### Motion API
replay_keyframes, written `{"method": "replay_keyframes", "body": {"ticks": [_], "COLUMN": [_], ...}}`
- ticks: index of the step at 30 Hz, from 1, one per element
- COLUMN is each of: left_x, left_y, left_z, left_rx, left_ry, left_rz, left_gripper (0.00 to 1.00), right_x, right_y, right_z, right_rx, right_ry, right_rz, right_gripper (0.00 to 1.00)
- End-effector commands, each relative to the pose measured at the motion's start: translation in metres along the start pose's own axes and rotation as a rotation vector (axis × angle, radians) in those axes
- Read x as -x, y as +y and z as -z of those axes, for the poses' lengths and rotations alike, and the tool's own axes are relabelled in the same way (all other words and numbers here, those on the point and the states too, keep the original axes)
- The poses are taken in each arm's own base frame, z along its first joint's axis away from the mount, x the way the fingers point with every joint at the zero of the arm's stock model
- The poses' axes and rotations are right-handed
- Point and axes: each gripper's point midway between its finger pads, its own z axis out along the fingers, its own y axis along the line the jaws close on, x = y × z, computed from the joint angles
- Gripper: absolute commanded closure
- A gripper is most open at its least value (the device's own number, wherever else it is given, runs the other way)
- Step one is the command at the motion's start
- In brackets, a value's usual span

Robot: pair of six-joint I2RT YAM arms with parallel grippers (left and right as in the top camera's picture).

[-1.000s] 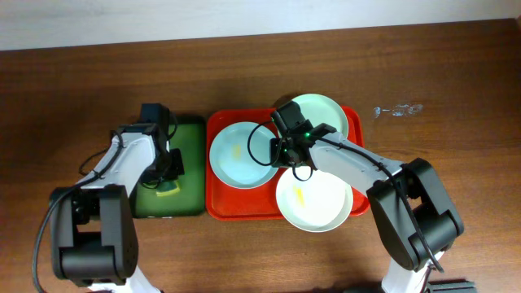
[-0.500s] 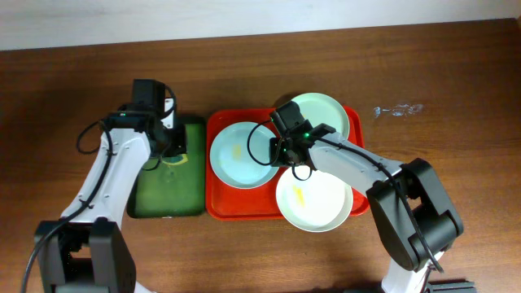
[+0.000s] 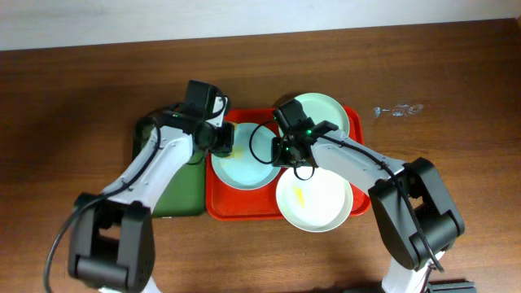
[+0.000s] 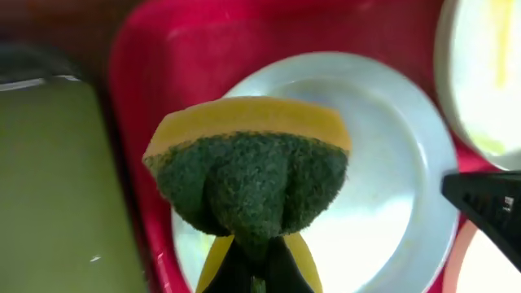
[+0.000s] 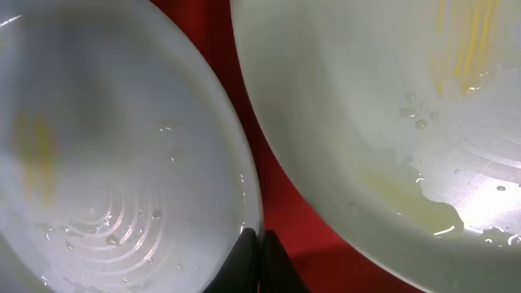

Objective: Clean dirty plates on tray and stack at the side
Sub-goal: 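Scrub the light blue plate with the held sponge using the left gripper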

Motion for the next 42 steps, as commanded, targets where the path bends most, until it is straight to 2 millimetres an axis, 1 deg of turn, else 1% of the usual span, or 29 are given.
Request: {"method": "replay_keyframes", "body": {"ticks": [1,4,5,6,8,9,10,11,12,13,15,16,17,20,22,23,25,27,29,31,32,33,34,35,37,38,39,40,42], "left_x": [0.002,-0.017,-0.029,-0.037,-0.049,-0.051,-0.051,-0.037,-0.024,-0.005,0.024,0.034,0.036,0.024,0.013,0.0,-0.024,-0.036,-0.046,-0.044,-0.037,-0.019,-0.003,0.006,0.026,0.027,0.026,0.022,0.016], "left_y": [0.0,-0.007,-0.012,-0.013,-0.024,-0.041,-0.051,-0.063,-0.065,-0.056,-0.03,-0.016,-0.009,0.002,0.003,0.005,0.012,0.01,-0.008,-0.055,-0.066,-0.07,-0.068,-0.063,-0.037,-0.03,-0.02,-0.013,-0.006], "left_z": [-0.025,-0.054,-0.07,-0.079,-0.082,-0.078,-0.073,-0.057,-0.042,-0.021,0.008,0.02,0.022,0.008,-0.015,-0.034,-0.054,-0.064,-0.07,-0.06,-0.051,-0.031,-0.011,-0.001,0.025,0.027,0.025,0.021,0.009], "left_rx": [-0.02,-0.019,-0.018,-0.017,-0.072,-0.167,-0.224,-0.288,-0.303,-0.253,-0.096,0.0,0.043,0.095,0.091,0.089,0.093,0.07,-0.051,-0.328,-0.403,-0.424,-0.407,-0.369,-0.174,-0.129,-0.076,-0.033,0.013], "left_ry": [0.017,0.094,0.138,0.164,0.214,0.236,0.25,0.255,0.252,0.238,0.185,0.158,0.15,0.17,0.162,0.158,0.184,0.192,0.214,0.24,0.234,0.203,0.162,0.136,0.043,0.03,0.033,0.039,0.051], "left_rz": [0.02,0.001,-0.012,-0.018,-0.014,-0.003,0.006,0.02,0.018,0.028,0.025,0.016,0.015,0.058,0.045,0.054,0.087,0.088,0.1,0.105,0.107,0.078,0.058,0.053,0.031,0.029,0.031,0.031,0.026], "left_gripper": [1.0,1.0,1.0,1.0,1.0,1.0,1.0,1.0,1.0,1.0,1.0,1.0,1.0,1.0,1.0,1.0,1.0,1.0,1.0,1.0,1.0,1.0,1.0,1.0,1.0,1.0,1.0,1.0,1.0], "right_x": [0.004,0.004,0.004,0.004,0.004,0.004,0.004,0.004,0.004,0.004,0.004,0.004,0.004,0.004,0.004,0.004,0.004,0.004,0.004,0.004,0.004,0.004,0.003,0.003,0.003,0.003,0.003,0.003,0.004], "right_y": [0.006,0.006,0.006,0.006,0.006,0.006,0.006,0.006,0.006,0.006,0.006,0.006,0.006,0.006,0.006,0.006,0.006,0.006,0.006,0.006,0.006,0.006,0.006,0.006,0.006,0.006,0.006,0.006,0.006], "right_z": [0.008,0.008,0.008,0.008,0.008,0.008,0.008,0.008,0.008,0.008,0.008,0.008,0.008,0.008,0.008,0.008,0.008,0.008,0.008,0.008,0.008,0.008,0.008,0.008,0.008,0.008,0.008,0.008,0.008], "right_rx": [0.029,0.028,0.028,0.029,0.029,0.029,0.029,0.028,0.028,0.028,0.028,0.028,0.028,0.028,0.028,0.028,0.028,0.028,0.028,0.028,0.028,0.027,0.026,0.026,0.026,0.026,0.026,0.026,0.027], "right_ry": [-0.008,-0.009,-0.008,-0.009,-0.009,-0.009,-0.009,-0.009,-0.009,-0.009,-0.008,-0.008,-0.008,-0.008,-0.008,-0.008,-0.009,-0.008,-0.008,-0.008,-0.008,-0.006,-0.005,-0.005,-0.005,-0.005,-0.005,-0.005,-0.006], "right_rz": [-0.009,-0.009,-0.009,-0.009,-0.009,-0.009,-0.009,-0.009,-0.009,-0.009,-0.009,-0.009,-0.009,-0.009,-0.009,-0.005,-0.005,-0.005,-0.005,-0.005,-0.005,-0.005,-0.005,-0.005,-0.005,-0.005,-0.005,-0.005,-0.005], "right_gripper": [0.96,0.96,0.96,0.96,0.96,0.96,0.96,0.96,0.96,0.96,0.96,0.96,0.96,0.96,0.96,0.96,0.96,0.96,0.96,0.96,0.96,0.96,0.96,0.96,0.96,0.96,0.96,0.96,0.96]}}
